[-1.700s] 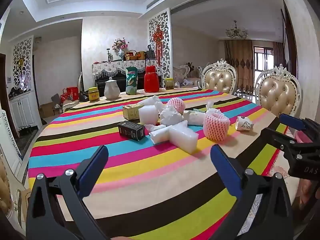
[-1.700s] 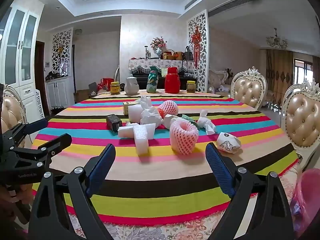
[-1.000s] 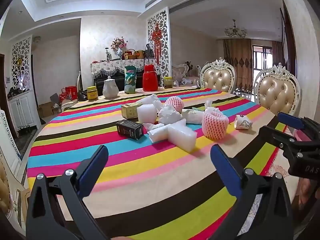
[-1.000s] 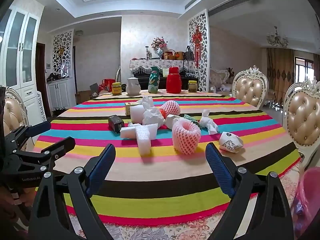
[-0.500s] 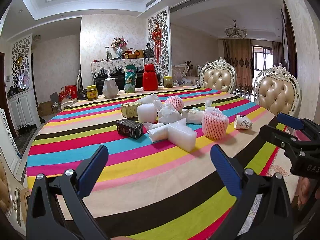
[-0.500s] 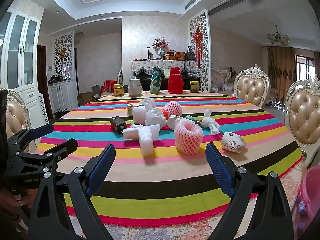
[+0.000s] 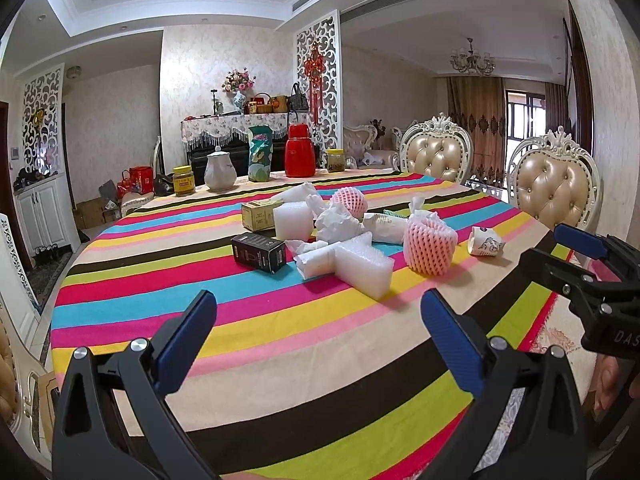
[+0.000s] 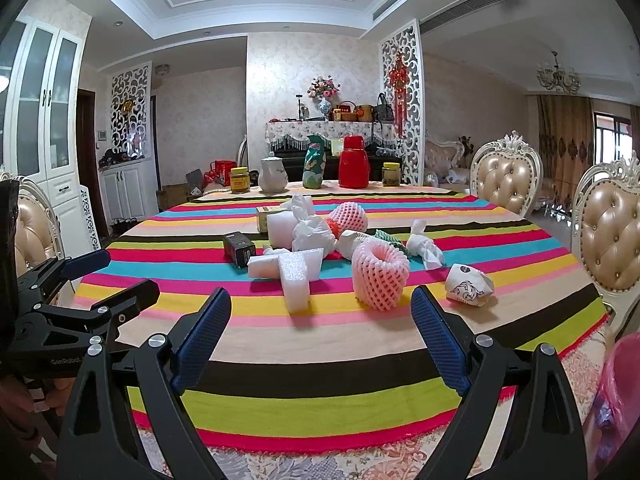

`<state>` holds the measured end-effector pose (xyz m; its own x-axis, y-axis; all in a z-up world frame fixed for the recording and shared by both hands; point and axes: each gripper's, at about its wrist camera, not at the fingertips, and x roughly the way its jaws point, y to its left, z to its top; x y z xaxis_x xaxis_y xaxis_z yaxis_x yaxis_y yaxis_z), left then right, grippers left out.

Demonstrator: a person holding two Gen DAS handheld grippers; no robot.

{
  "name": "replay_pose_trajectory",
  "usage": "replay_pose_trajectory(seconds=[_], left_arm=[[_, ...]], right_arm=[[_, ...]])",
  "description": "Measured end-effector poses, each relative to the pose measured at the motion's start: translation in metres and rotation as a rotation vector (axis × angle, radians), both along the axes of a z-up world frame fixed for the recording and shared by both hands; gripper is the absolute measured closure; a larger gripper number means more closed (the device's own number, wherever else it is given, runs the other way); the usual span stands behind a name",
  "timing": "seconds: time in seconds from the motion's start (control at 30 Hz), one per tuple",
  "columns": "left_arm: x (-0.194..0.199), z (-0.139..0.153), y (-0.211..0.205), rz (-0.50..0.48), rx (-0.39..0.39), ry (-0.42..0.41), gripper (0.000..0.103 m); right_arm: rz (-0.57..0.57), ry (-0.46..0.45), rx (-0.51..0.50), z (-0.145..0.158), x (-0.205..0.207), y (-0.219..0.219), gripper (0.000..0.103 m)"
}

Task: Collect trash

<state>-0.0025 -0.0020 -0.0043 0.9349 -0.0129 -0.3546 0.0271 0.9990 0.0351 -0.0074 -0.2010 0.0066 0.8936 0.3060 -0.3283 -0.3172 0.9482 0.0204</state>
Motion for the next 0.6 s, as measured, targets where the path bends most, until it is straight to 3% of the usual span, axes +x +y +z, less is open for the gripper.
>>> replay_pose_trajectory(seconds=[0.6], left_arm=[[0.0016,-0.0037,-0.0003,-0.004,-0.004,0.007,0.004]], right_arm=[[0.002,-0.001,0.0,0.0002,-0.0001,0.001,0.017]])
